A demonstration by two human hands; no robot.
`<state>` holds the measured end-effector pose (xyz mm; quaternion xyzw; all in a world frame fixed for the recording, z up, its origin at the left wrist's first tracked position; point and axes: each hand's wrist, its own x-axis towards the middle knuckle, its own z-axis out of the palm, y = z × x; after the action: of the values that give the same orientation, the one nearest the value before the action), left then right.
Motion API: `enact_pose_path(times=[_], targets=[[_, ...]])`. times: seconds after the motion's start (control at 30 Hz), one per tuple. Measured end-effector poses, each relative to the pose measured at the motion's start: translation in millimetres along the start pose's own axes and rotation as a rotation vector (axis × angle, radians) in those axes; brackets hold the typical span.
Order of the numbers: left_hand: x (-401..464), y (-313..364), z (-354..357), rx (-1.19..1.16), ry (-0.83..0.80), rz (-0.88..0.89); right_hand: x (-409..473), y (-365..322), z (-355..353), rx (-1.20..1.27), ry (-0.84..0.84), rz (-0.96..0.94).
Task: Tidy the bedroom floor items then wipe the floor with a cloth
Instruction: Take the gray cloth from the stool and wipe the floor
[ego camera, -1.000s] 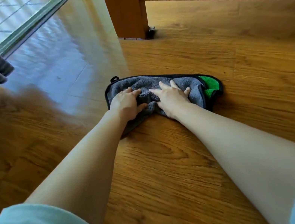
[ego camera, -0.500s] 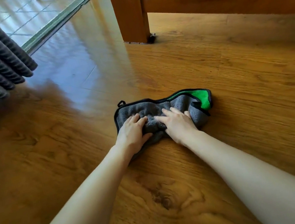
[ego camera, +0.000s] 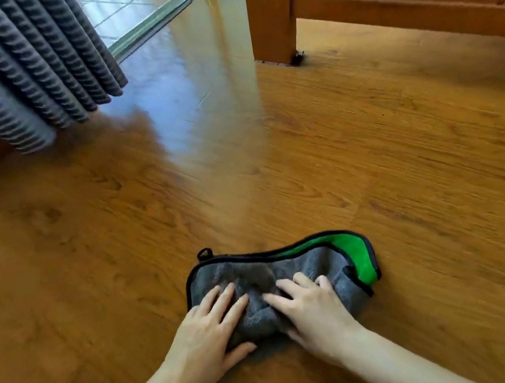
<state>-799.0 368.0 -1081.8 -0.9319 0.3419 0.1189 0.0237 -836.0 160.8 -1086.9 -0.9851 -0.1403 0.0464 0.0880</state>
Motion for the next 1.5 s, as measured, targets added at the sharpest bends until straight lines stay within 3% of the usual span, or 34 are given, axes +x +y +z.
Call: enact_pose_path(times=[0.17, 0.33, 0.43, 0.53, 0.77, 1.0, 1.1, 1.2, 1.3, 1.5], targets=[[-51, -17, 10, 0.010, -0.035, 0.103, -15, -18, 1, 0.100, -0.035, -0.178], [-62, -20, 15, -0.072, 0.024, 0.072, -15, -15, -5, 0.208, -0.181, -0.378], [-56, -26, 16, -0.053, 0.059, 0.064, -10, -4, 1, 0.161, -0.137, -0.464], [-49, -37, 11, -0.039, 0.077, 0.035, -1, 2, 6, 0.077, 0.010, -0.522], [-10, -96, -9, -0.025, 0.190, -0.097, 72, -27, 11, 0.012, 0.250, -0.313], [10, -169, -25, -0.078, 0.217, -0.434, 166, -62, 0, -0.013, 0.242, -0.015], [-9, -193, -12, -0.069, 0.176, -0.516, 185, -83, 0, -0.026, 0.147, -0.097], [-31, -195, 8, -0.108, 0.238, -0.549, 186, -96, 9, 0.000, 0.035, -0.227], [-56, -176, 25, -0.104, 0.295, -0.509, 174, -97, 10, 0.013, 0.017, -0.302], [-84, -125, 32, 0.004, 0.301, -0.182, 96, -74, 11, 0.085, 0.071, -0.413]])
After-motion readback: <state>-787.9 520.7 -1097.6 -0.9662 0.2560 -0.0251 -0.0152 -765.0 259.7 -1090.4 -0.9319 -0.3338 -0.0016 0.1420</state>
